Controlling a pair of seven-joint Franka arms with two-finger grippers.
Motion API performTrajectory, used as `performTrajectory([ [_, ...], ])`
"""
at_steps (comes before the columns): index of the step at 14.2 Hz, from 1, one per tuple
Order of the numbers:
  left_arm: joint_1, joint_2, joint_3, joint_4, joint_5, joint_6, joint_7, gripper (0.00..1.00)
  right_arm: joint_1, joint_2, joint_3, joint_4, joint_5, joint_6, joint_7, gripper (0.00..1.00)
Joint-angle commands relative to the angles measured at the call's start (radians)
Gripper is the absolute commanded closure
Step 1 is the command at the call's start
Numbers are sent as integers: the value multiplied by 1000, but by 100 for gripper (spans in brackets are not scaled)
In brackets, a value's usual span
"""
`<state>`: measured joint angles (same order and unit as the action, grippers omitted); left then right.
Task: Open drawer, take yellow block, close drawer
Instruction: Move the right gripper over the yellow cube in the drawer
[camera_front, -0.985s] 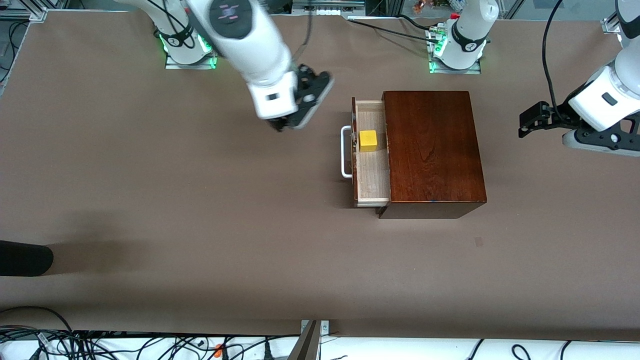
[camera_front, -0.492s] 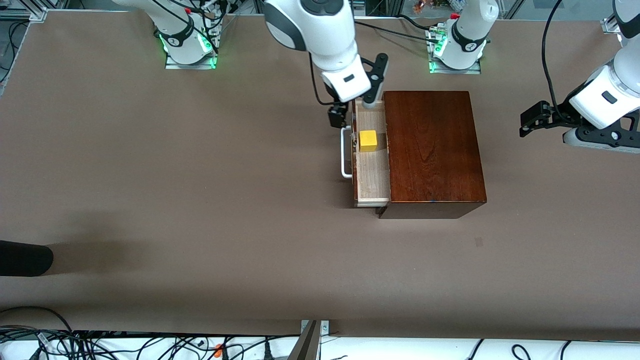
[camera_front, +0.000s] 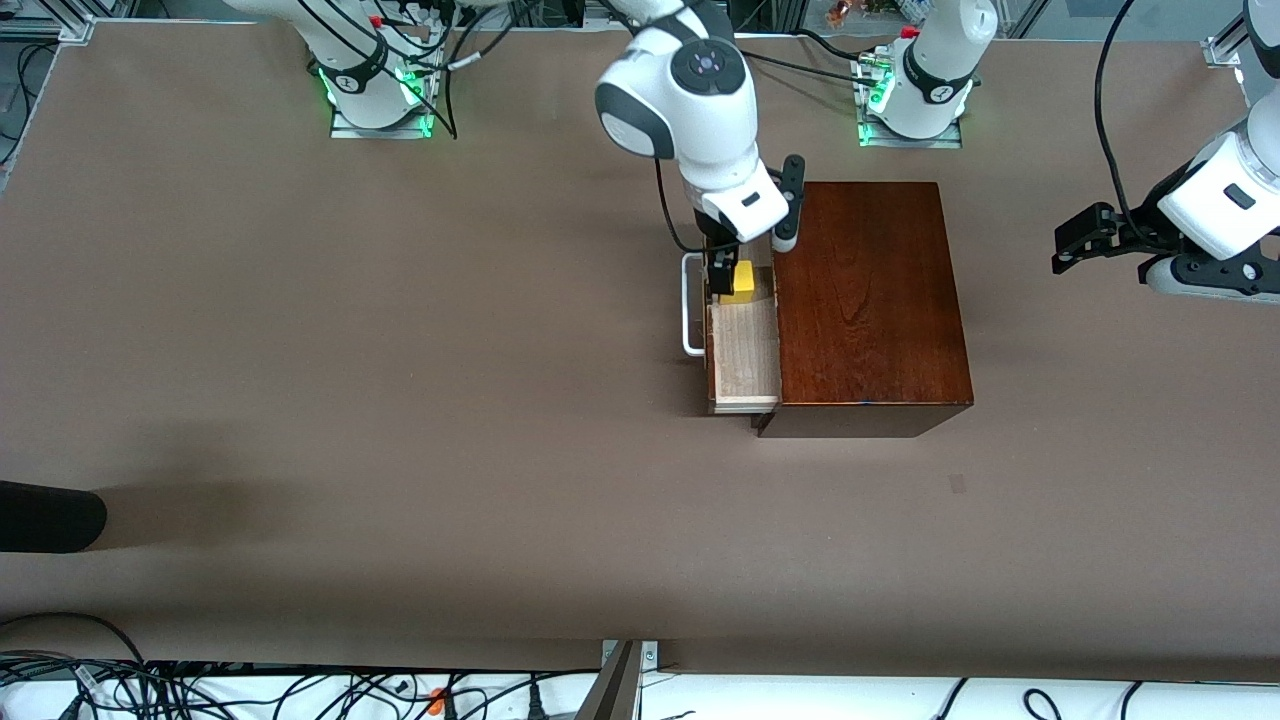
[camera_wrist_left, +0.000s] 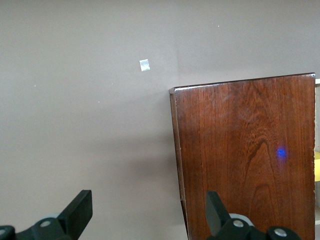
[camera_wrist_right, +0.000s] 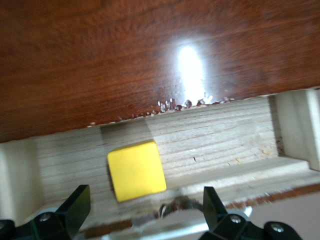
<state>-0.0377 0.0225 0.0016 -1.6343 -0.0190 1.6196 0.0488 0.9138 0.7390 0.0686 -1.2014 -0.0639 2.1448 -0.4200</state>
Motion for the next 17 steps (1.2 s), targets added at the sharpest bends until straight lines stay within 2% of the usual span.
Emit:
performTrajectory([
  [1,5,-22,-3,-13,-16,-10,23,0,16,40,-10,48,-17,-6,-32,0],
  [15,4,-21,-8,-12,-18,-9,14,0,28,94,-16,49,-60,55,-80,0],
  [17,4,-21,-9,-12,-18,-9,14,0,31,99,-16,49,-68,66,-86,7],
])
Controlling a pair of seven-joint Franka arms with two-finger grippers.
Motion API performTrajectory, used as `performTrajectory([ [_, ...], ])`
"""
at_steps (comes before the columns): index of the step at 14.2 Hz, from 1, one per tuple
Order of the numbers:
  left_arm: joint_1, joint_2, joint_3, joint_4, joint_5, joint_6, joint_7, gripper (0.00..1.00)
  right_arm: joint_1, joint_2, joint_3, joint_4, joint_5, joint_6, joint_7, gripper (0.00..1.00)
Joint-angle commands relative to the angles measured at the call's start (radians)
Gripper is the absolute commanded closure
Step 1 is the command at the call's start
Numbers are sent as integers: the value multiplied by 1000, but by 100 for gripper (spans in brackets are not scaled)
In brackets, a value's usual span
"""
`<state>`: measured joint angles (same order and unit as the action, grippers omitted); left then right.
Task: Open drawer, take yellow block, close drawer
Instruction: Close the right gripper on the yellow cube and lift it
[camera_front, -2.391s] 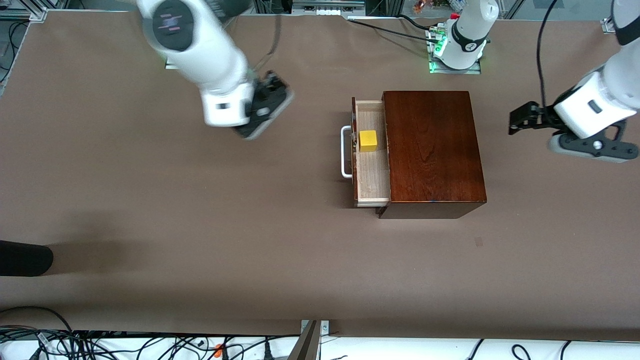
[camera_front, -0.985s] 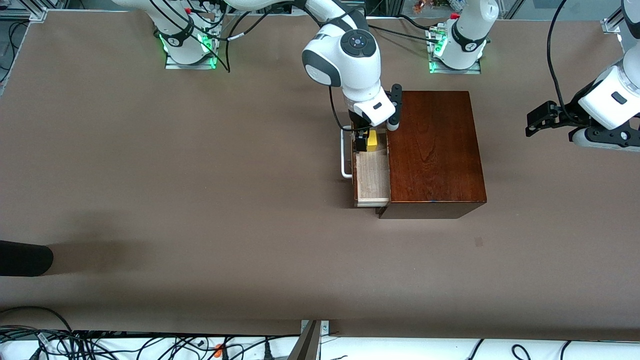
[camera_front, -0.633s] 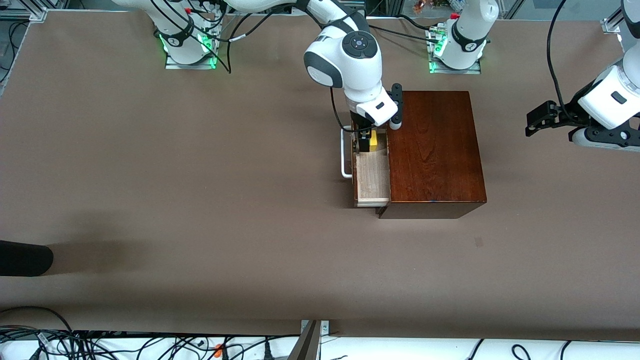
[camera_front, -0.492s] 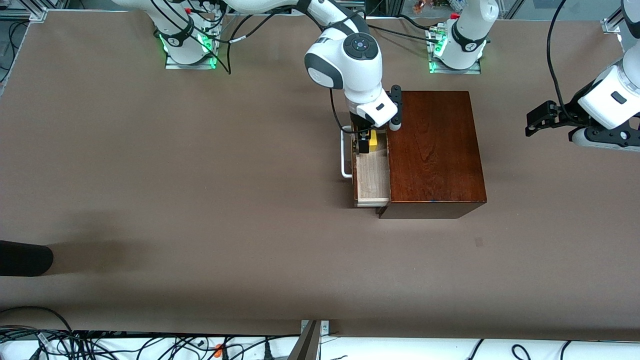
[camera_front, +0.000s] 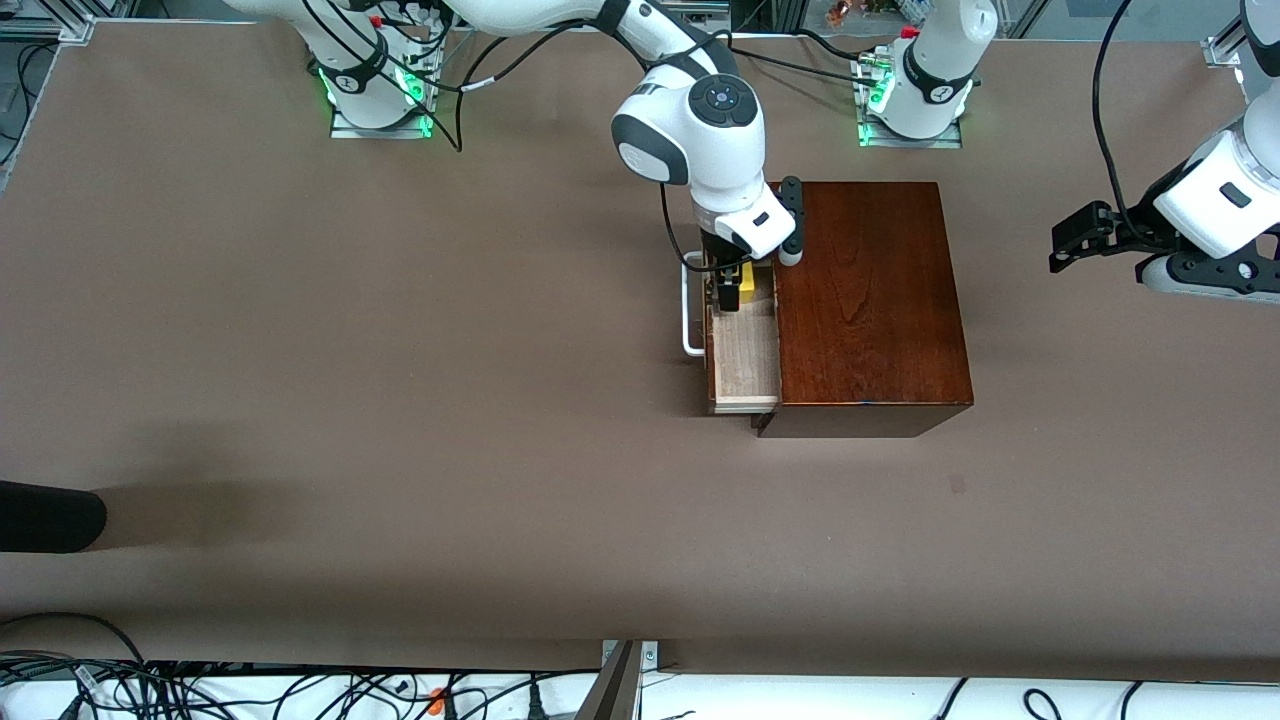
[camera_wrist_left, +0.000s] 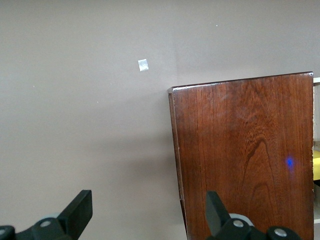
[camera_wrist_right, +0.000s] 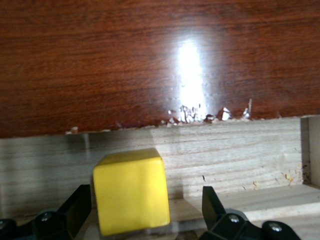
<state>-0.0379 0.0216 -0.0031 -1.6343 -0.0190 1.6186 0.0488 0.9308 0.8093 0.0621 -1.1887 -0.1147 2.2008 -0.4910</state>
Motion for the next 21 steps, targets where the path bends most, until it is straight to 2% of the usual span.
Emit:
performTrajectory([
  [1,4,-19,-5,-9,-18,-8,14,0,14,28,-10,37,-19,11,-27,20],
  [3,4,-19,-5,-2,-18,-9,13,0,14,28,-10,37,-17,8,-31,49],
  [5,4,-18,-5,-1,-18,-9,13,0,14,21,-11,38,-13,-1,-12,89],
  [6,4,-17,-5,-1,-18,-9,13,0,13,16,-10,40,-11,-4,3,99],
  [11,3,-17,-8,1,-19,-9,11,0,13,-2,-2,164,7,-195,74,100],
  [17,1,-17,-9,1,-21,-9,11,0,-44,-150,-16,172,104,-372,78,100],
  [19,-4,-17,-9,2,-21,-9,13,0,-134,-171,-15,173,159,-438,75,100],
  [21,-5,-19,-9,2,-21,-9,13,0,-228,-199,-18,173,161,-517,55,100],
])
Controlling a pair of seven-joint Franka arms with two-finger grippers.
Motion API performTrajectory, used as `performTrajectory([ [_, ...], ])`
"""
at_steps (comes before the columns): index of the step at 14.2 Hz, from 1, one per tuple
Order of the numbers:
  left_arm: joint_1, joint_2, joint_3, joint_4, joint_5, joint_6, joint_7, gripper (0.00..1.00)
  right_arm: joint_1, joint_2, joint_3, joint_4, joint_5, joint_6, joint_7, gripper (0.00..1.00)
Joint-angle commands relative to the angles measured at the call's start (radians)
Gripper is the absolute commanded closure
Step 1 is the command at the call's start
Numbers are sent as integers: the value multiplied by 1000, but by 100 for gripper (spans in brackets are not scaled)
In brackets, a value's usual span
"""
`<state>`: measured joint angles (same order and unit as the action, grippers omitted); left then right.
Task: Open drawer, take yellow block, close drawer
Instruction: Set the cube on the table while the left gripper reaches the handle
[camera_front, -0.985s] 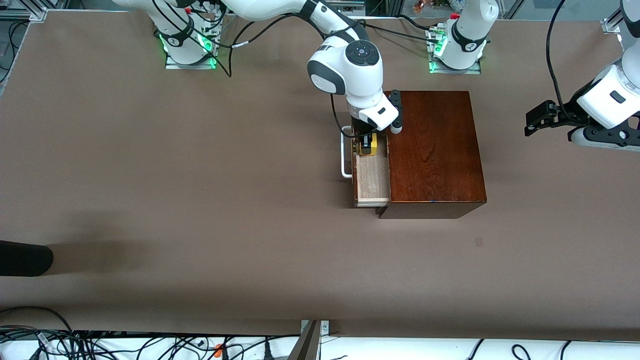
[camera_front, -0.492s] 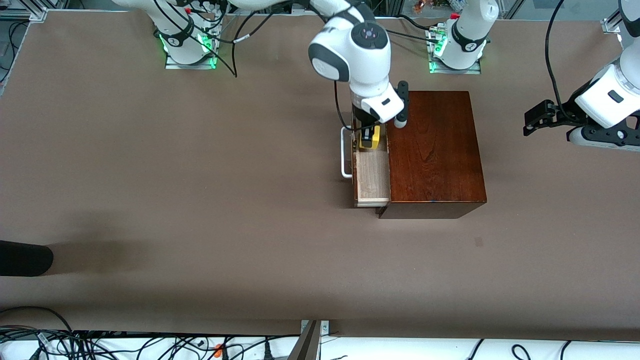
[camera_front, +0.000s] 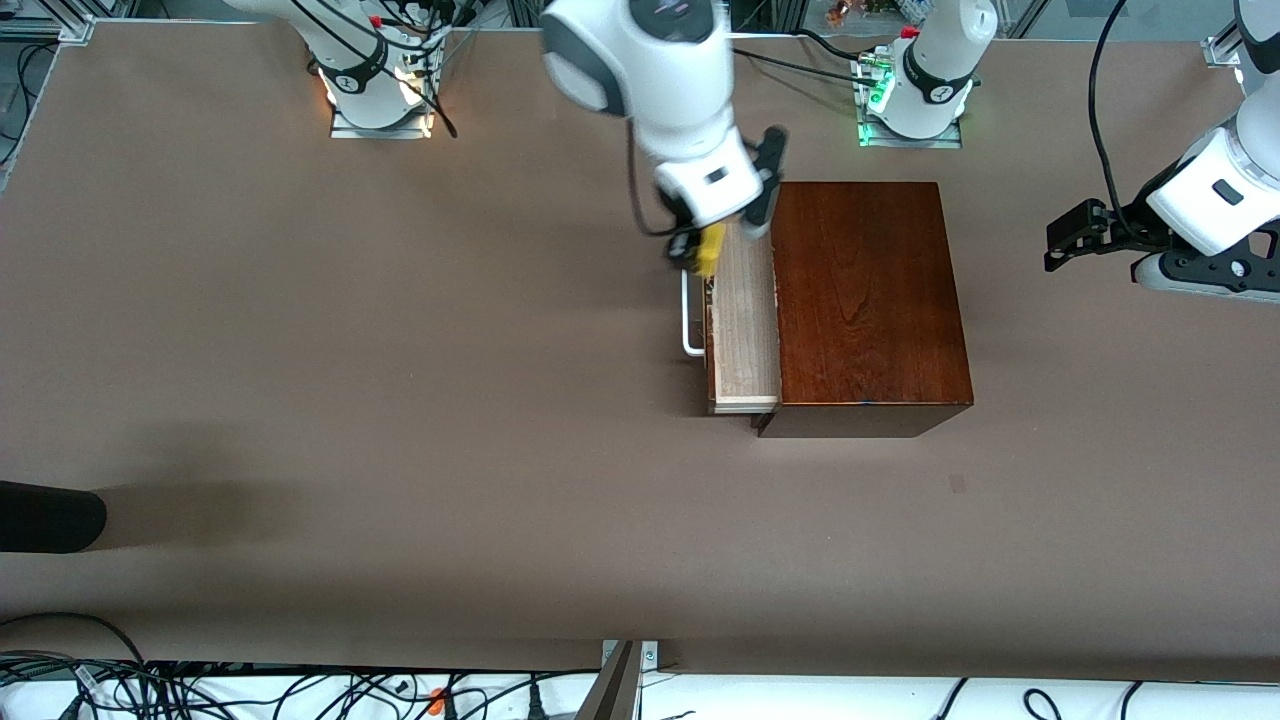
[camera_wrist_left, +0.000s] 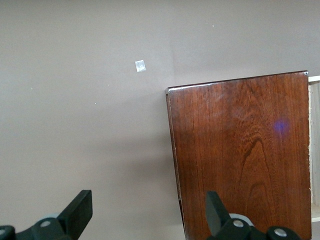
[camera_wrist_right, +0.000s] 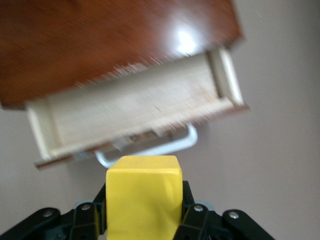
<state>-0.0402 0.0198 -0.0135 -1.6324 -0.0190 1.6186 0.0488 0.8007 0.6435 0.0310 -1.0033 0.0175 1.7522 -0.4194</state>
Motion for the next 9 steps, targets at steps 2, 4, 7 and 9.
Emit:
performTrajectory([
  [2,-4,-17,1,0,-21,-19,13,0,-173,-59,-14,-14,18,-118,-7,100],
  [4,-3,-17,1,0,-21,-20,13,0,-251,-94,-84,-17,35,-120,-12,100],
  [7,-4,-17,1,0,-21,-23,13,0,-418,-110,-99,-18,100,-189,-9,100],
  [9,-4,-17,1,0,-21,-23,11,0,-510,-108,-97,-24,145,-224,-6,100],
])
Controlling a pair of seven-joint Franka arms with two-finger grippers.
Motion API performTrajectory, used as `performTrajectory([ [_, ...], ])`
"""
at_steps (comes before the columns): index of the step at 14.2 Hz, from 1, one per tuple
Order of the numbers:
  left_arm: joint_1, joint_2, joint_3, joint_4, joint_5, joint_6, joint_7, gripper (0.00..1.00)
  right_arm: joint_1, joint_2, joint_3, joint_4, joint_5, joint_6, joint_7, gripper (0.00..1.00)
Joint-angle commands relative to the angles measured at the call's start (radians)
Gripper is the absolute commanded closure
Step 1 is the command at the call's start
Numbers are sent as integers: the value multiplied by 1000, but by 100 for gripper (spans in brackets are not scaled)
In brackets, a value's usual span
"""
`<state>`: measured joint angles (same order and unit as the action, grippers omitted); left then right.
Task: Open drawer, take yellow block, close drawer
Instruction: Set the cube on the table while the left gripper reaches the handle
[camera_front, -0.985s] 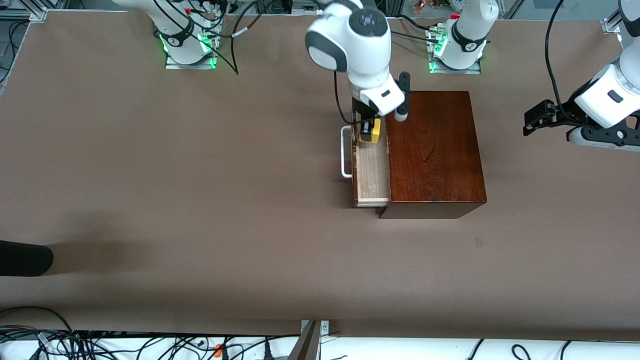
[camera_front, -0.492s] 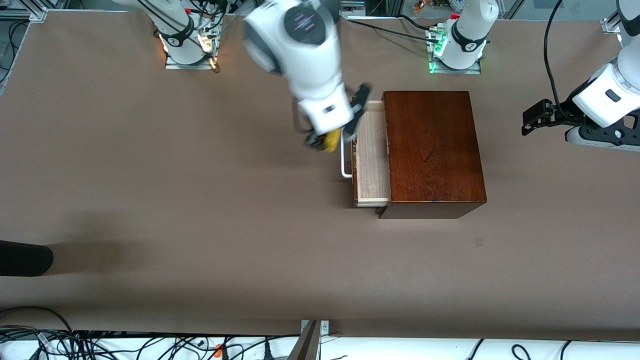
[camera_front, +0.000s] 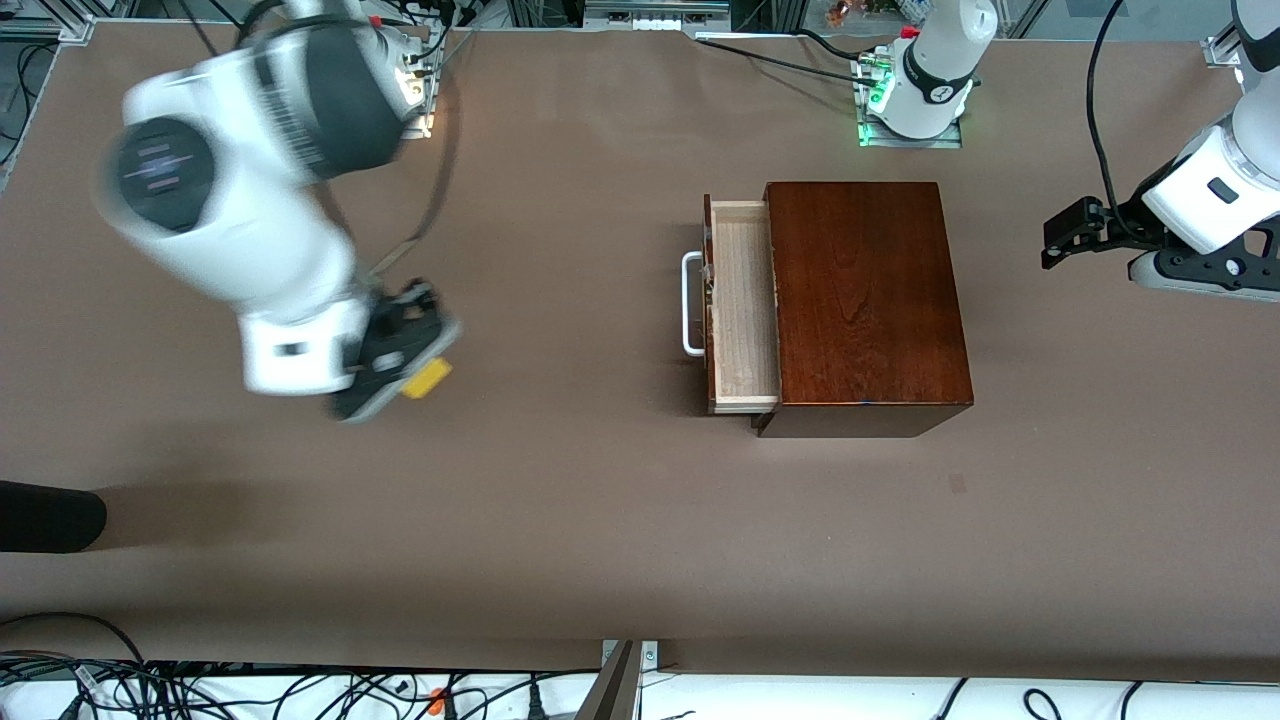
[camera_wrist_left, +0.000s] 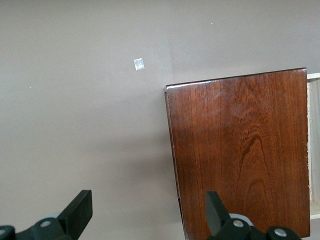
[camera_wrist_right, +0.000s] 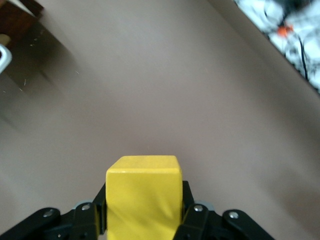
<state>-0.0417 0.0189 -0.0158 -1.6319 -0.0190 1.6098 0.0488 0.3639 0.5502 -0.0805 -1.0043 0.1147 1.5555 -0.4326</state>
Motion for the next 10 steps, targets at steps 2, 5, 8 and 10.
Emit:
performTrajectory([
  [2,-3,-14,3,0,-21,-14,13,0,-126,-18,13,-94,65,-32,17,100],
  [5,-1,-16,5,0,-21,-16,13,0,-175,-119,-2,-341,91,87,31,100],
  [8,-13,-14,-18,1,-22,-16,17,0,-183,-243,-2,-650,-13,324,92,100],
  [10,-15,-13,-73,1,-21,-47,16,0,-183,-268,-1,-807,-24,458,190,100],
])
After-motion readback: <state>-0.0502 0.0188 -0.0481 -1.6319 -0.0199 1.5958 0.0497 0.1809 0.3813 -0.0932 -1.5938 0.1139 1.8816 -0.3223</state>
